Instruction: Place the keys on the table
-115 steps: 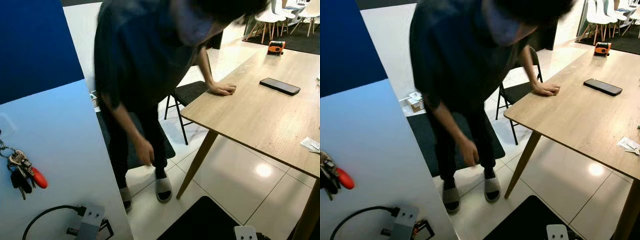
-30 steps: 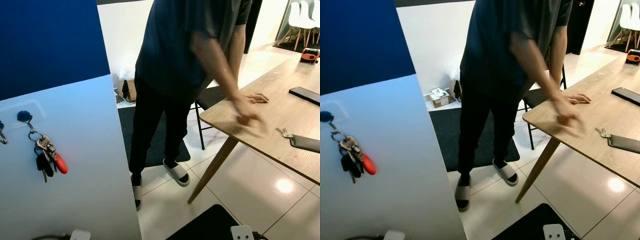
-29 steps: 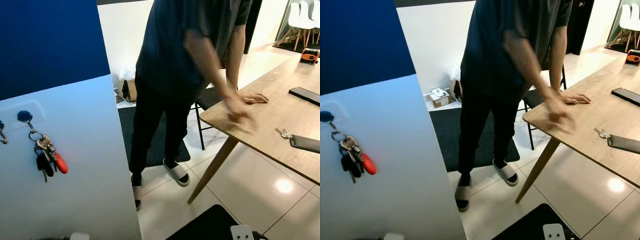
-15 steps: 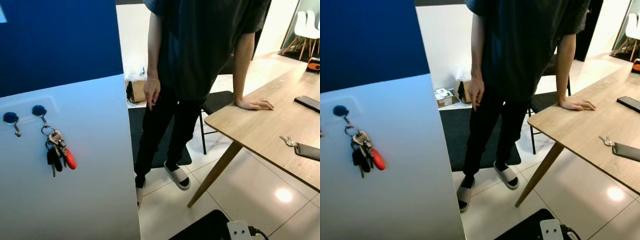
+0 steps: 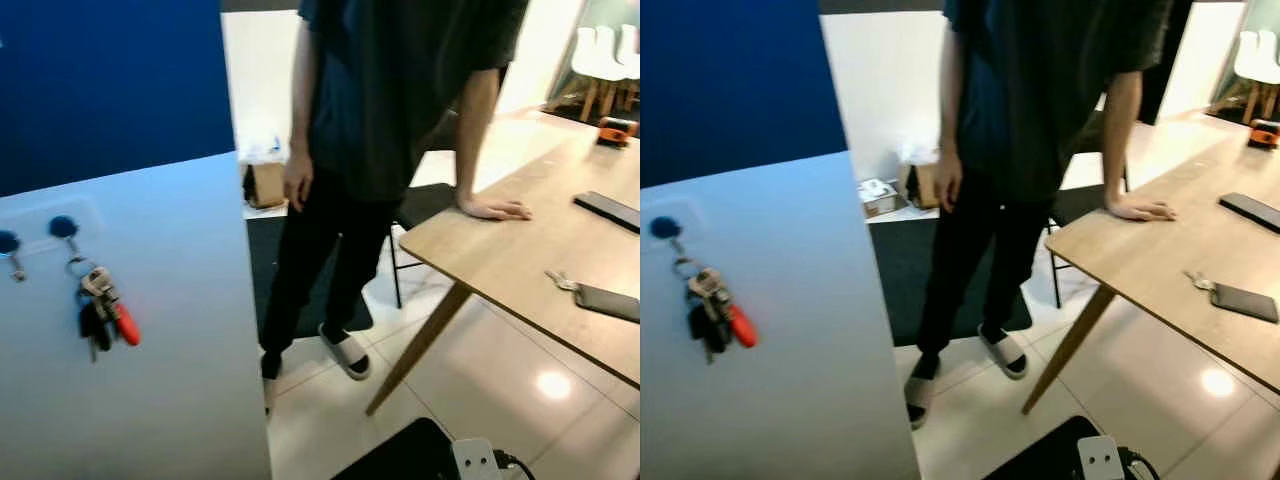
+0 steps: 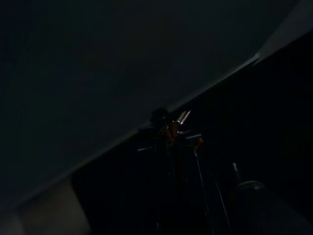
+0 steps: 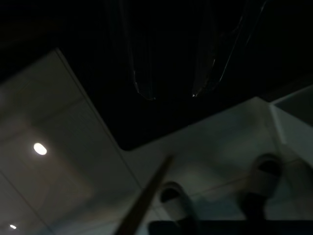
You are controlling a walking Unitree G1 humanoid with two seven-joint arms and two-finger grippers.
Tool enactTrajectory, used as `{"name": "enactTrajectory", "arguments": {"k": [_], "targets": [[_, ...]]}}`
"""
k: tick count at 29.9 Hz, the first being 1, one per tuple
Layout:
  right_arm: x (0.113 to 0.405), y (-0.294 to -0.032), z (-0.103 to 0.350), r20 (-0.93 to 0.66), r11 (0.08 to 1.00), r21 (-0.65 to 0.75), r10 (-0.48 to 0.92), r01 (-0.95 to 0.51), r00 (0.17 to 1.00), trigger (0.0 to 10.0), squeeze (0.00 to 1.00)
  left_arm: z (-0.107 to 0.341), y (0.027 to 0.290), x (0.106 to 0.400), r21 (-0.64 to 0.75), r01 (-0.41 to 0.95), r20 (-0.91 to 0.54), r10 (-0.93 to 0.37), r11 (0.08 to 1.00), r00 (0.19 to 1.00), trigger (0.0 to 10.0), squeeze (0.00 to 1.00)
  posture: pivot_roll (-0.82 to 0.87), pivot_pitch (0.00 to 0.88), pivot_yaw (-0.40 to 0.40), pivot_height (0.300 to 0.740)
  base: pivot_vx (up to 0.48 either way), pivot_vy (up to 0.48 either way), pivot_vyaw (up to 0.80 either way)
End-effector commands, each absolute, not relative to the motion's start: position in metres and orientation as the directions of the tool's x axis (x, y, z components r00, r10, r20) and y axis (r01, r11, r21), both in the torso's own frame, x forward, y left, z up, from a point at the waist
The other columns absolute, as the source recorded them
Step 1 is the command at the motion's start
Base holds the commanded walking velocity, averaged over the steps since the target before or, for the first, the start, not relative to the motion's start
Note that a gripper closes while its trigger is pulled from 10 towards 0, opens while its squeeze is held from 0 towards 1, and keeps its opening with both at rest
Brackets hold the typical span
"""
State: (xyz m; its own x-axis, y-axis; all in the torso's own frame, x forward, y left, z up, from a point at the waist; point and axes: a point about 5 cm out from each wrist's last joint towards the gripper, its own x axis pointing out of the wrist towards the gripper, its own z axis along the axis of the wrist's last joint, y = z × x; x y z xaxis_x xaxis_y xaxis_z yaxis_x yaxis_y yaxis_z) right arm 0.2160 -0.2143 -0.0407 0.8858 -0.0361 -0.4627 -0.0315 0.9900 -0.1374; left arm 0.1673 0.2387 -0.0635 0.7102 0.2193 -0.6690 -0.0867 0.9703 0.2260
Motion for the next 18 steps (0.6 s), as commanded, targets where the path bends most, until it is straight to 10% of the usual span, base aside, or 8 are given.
{"name": "enactTrajectory", "arguments": {"k": [1, 18], "targets": [[0.2113, -0.213, -0.045, -0.487, 0.991, -0.132, -0.035, -0.033, 0.873, 10.0, 0.0, -0.0645, 0.2391, 0.1644, 0.224, -0.096, -0.67, 0.225, 0.97, 0.708, 10.0, 0.0, 0.11, 0.114, 0.009, 0.74, 0.0, 0.0, -0.8], [0.2099, -0.2131, -0.0457, -0.486, 0.991, -0.133, -0.04, -0.028, 0.873, 10.0, 0.0, -0.0627, 0.2367, 0.1682, 0.223, -0.088, -0.662, 0.217, 0.971, 0.717, 10.0, 0.0, 0.1, 0.116, 0.016, 0.74, 0.0, 0.0, -0.8]]}}
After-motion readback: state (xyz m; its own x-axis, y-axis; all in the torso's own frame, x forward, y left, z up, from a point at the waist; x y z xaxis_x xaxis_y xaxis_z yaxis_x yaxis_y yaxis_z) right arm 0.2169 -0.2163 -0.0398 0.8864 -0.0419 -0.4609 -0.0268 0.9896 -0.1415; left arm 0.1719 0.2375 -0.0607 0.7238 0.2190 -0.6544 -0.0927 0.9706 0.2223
